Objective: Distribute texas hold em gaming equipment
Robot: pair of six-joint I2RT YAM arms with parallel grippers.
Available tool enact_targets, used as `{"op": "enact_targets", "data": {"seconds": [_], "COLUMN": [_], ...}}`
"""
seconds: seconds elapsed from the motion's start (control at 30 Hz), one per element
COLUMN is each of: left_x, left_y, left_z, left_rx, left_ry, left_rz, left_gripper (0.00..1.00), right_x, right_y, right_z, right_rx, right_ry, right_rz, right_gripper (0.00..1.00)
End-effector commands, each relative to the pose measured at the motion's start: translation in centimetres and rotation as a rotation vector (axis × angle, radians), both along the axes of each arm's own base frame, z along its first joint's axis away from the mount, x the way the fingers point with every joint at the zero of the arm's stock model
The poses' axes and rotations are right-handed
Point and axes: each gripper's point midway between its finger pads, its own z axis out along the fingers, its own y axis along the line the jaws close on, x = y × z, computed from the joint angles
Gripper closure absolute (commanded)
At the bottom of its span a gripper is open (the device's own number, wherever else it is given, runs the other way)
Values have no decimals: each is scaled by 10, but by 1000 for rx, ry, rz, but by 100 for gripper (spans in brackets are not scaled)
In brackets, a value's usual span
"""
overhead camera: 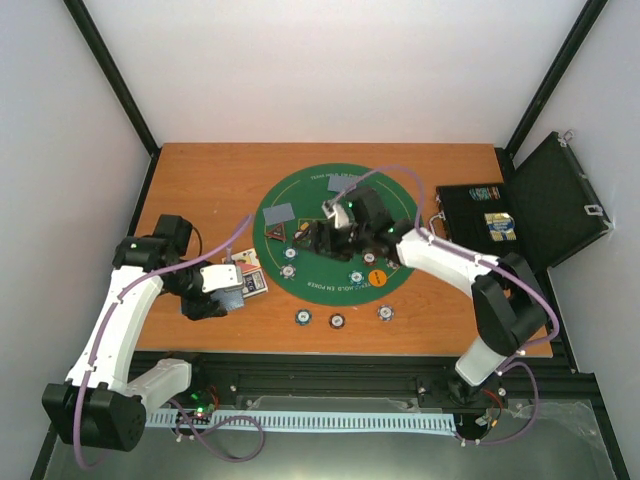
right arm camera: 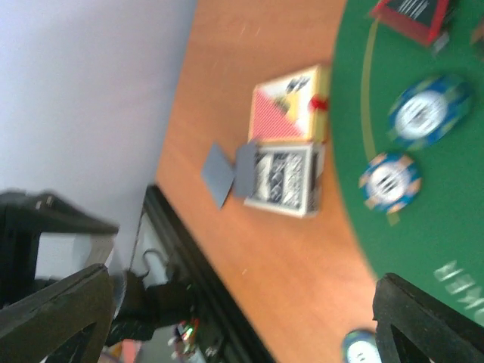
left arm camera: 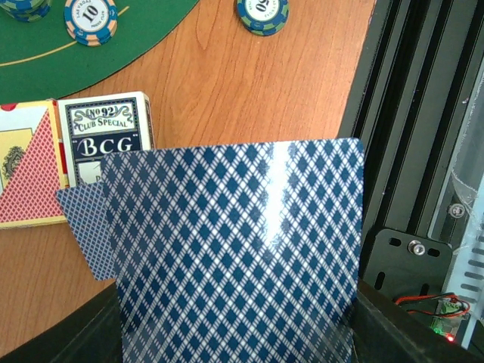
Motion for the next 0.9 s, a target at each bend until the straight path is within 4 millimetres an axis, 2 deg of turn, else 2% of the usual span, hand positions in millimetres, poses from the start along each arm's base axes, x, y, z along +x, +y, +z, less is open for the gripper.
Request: {"op": "enact_targets", "data": {"seconds": [0.0, 0.07, 0.17, 0.33, 0.57, 0.7, 0.87], "left_x": [8, 8, 7, 7, 5, 4, 3], "left_y": [-6, -6, -5, -4, -4, -4, -4], "left_z": [13, 14, 13, 15, 18, 18, 18], "left_rx": [-37, -36, -26, -26, -25, -22, -22], "left_ry": [-28, -32, -41, -55, -64, -71, -71], "left_rz": [5, 4, 0, -6, -14, -21, -23], "left_gripper": [99, 99, 99, 99, 99, 99, 99], "right_x": [-44, -74, -102, -130, -145, -148, -152], "right_y": [36, 53, 73, 101, 134, 146, 158], "right_z": [32, 34, 36, 26, 21, 12, 11], "right_rx": [159, 191, 234, 245, 254, 251, 276], "right_ry": [-23, -13, 7, 42, 71, 97, 117], "right_rz": [63, 120, 169, 222, 299, 313, 332], "right_gripper": [8, 8, 9, 15, 12, 12, 12]}}
